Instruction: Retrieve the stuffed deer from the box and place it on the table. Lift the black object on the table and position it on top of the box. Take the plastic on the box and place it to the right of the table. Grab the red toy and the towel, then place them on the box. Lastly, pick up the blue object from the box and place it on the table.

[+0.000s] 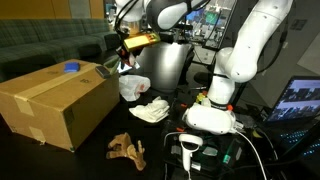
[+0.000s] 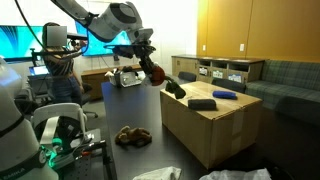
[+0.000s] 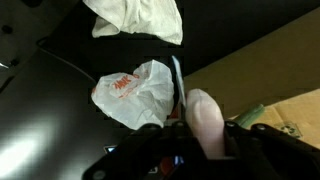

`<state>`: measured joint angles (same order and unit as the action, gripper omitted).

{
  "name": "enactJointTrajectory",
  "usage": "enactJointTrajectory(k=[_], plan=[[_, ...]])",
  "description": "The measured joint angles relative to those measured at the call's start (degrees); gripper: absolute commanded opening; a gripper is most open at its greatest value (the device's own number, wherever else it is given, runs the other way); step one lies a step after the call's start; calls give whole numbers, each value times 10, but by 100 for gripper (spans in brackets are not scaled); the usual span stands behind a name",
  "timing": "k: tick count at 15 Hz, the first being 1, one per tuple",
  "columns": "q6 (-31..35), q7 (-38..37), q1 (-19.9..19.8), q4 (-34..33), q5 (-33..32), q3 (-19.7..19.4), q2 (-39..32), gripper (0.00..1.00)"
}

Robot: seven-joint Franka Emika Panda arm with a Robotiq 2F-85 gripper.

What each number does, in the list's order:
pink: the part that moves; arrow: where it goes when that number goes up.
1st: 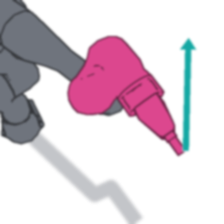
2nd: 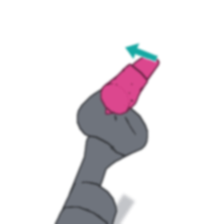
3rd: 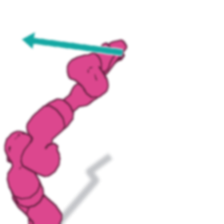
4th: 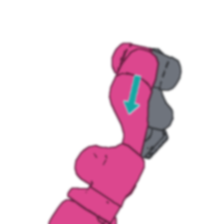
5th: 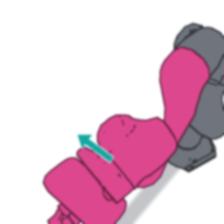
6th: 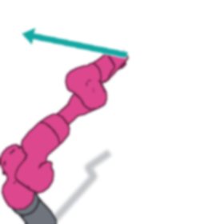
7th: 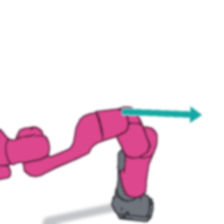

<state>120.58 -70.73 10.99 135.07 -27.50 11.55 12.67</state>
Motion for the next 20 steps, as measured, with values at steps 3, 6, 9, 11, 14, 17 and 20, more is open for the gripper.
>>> enactJointTrajectory(k=[3, 6, 9, 11, 14, 17, 20], plan=[[-49, 2, 1, -79, -7, 41, -38, 13], [-68, 16, 7, -165, -28, 61, -107, 13], [-79, 21, 28, -253, -59, 63, -189, 13], [-83, 20, 48, -311, -79, 59, -248, 13], [-83, 24, 85, -393, -95, 46, -326, 13], [-83, 42, 122, -466, -96, 27, -386, 13], [-83, 72, 147, -527, -96, 7, -433, 13]])
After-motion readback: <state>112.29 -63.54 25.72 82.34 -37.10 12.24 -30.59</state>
